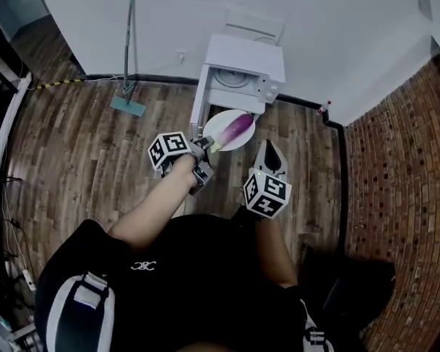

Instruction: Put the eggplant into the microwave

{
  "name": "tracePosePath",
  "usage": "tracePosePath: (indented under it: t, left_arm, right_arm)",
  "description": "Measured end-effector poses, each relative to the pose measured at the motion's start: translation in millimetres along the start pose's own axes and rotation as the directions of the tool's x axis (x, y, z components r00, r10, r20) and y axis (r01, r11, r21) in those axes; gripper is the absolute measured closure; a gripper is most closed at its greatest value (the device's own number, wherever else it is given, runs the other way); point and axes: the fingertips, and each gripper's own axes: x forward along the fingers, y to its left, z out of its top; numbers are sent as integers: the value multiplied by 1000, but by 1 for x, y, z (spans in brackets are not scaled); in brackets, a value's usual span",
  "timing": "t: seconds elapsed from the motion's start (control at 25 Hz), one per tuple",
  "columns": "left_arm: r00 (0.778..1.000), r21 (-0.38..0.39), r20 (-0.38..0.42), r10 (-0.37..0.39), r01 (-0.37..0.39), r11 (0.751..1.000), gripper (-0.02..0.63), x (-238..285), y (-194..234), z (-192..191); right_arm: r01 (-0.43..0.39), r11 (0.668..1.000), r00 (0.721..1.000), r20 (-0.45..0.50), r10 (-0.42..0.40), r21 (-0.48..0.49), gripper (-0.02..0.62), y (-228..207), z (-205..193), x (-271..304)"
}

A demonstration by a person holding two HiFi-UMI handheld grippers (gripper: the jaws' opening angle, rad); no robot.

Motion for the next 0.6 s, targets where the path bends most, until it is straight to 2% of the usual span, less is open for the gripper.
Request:
tracePosePath:
  t: [0.4, 0.6]
  left_arm:
    - [988, -65, 156, 11, -1, 998, 583, 106, -21, 37]
    - [965, -132, 261, 37, -2, 991, 583, 166, -22, 47]
  right_arm:
    - [-150, 987, 989, -10, 149, -57, 591, -63, 17, 118]
    - [-256, 963, 966, -59, 251, -82, 591, -108, 22, 186]
